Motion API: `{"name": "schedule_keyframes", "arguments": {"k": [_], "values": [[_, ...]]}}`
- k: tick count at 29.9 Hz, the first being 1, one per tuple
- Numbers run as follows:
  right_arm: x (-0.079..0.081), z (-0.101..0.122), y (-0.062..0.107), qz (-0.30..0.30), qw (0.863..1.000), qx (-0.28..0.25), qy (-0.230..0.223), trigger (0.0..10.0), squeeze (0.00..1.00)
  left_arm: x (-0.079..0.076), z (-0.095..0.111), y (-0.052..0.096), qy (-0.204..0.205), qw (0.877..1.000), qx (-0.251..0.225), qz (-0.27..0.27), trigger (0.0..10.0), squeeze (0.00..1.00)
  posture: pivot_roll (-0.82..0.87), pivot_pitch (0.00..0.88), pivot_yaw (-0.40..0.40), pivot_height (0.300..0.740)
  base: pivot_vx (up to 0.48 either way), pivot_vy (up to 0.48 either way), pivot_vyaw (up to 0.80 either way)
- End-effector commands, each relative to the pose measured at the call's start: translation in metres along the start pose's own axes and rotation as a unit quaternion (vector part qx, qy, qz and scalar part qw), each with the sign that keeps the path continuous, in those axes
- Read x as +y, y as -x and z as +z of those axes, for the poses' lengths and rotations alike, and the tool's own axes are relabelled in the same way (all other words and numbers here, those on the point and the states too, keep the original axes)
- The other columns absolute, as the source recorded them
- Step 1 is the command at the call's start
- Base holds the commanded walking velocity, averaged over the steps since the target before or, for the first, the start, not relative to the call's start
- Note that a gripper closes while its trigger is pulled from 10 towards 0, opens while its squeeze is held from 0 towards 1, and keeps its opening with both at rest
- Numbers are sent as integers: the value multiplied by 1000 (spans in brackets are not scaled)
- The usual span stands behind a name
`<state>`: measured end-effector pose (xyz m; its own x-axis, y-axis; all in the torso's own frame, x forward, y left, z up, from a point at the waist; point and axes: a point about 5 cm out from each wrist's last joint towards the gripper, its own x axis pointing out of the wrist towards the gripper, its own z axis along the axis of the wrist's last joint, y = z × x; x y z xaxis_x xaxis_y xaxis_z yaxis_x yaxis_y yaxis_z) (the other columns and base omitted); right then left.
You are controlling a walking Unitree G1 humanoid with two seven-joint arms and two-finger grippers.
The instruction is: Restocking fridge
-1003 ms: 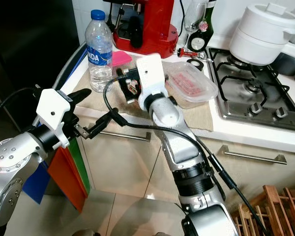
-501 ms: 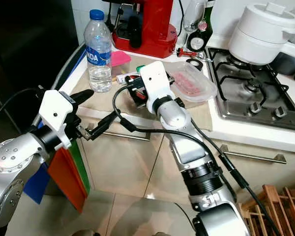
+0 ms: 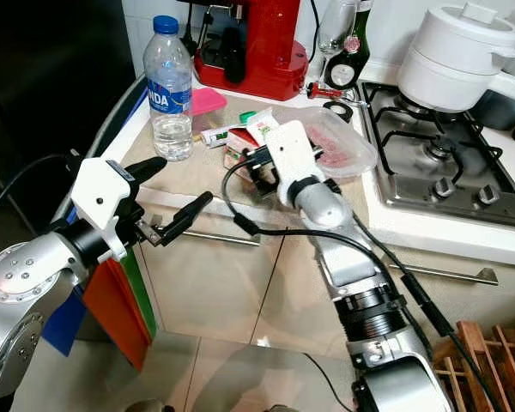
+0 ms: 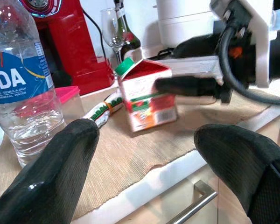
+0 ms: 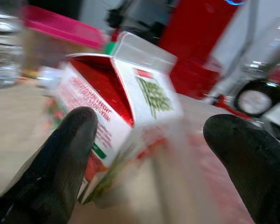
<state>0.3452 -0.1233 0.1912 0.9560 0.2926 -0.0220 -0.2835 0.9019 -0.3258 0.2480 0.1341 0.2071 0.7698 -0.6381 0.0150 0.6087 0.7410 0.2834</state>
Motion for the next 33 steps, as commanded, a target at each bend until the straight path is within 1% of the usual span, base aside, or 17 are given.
{"name": "schedule_keyframes", "arguments": {"k": [1,4,8,9,11,12,14,15,19,21,24,25,26,27,28,29,33], "values": [[-8,4,1,-11,1000,-6,-4,10000,0,-3,3,-2,-5,1000,-4,-11,10000,0,42,38,-65,740,0,0,0],[-21,2,5,-24,1000,0,6,10000,0,-4,3,-3,-4,1000,-5,-13,10000,0,37,38,-64,740,0,0,0],[-25,1,6,-27,1000,2,9,10000,0,-5,3,-4,-3,1000,-5,-13,10000,0,36,38,-65,740,0,0,0],[-32,-2,11,-31,999,9,17,10000,0,-6,4,-4,-3,1000,-7,-14,10000,0,35,37,-66,740,0,0,0],[-37,2,15,-32,999,-1,8,10000,0,-6,4,-4,-2,1000,-8,-14,10000,0,37,35,-68,740,0,0,0],[-40,11,18,-31,998,-27,-46,10000,0,-7,4,-4,-2,1000,-9,-14,10000,0,37,34,-68,740,0,0,0],[-40,11,18,-31,998,-27,-46,10000,0,-7,4,-4,-2,1000,-9,-14,10000,0,37,34,-68,740,0,0,0],[-41,13,18,-30,997,-34,-61,10000,0,-7,4,-4,-1,1000,-9,-14,10000,0,37,34,-68,740,0,0,0],[-52,39,19,-46,985,-91,-136,10000,0,-9,5,-5,13,1000,-16,-14,10000,0,38,24,-69,740,0,0,0],[-52,42,19,-45,984,-96,-145,10000,0,-10,5,-5,14,1000,-17,-14,10000,0,38,23,-68,740,0,0,0],[-43,54,17,-17,975,-111,-191,10000,0,-8,6,-7,26,999,-18,-7,10000,0,41,16,-68,740,0,0,0],[-35,58,17,4,973,-112,-201,10000,0,-7,5,-8,25,1000,-15,-2,10000,0,42,12,-68,740,0,0,0],[-35,58,17,4,973,-112,-201,10000,0,-7,5,-8,25,1000,-15,-2,10000,0,42,12,-68,740,0,0,0],[-29,60,16,18,972,-111,-205,10000,0,-6,5,-9,23,1000,-13,2,10000,0,42,11,-68,740,0,0,0],[-17,63,15,33,972,-110,-205,10000,0,-4,3,-11,22,1000,-3,10,10000,0,42,7,-66,740,0,0,0],[-17,63,15,33,972,-110,-205,10000,0,-4,3,-11,22,1000,-3,10,10000,0,42,7,-66,740,0,0,0],[-1,60,8,41,974,-82,-209,10000,0,-3,4,-13,18,1000,-9,13,10000,0,42,3,-65,740,0,0,0]]}}
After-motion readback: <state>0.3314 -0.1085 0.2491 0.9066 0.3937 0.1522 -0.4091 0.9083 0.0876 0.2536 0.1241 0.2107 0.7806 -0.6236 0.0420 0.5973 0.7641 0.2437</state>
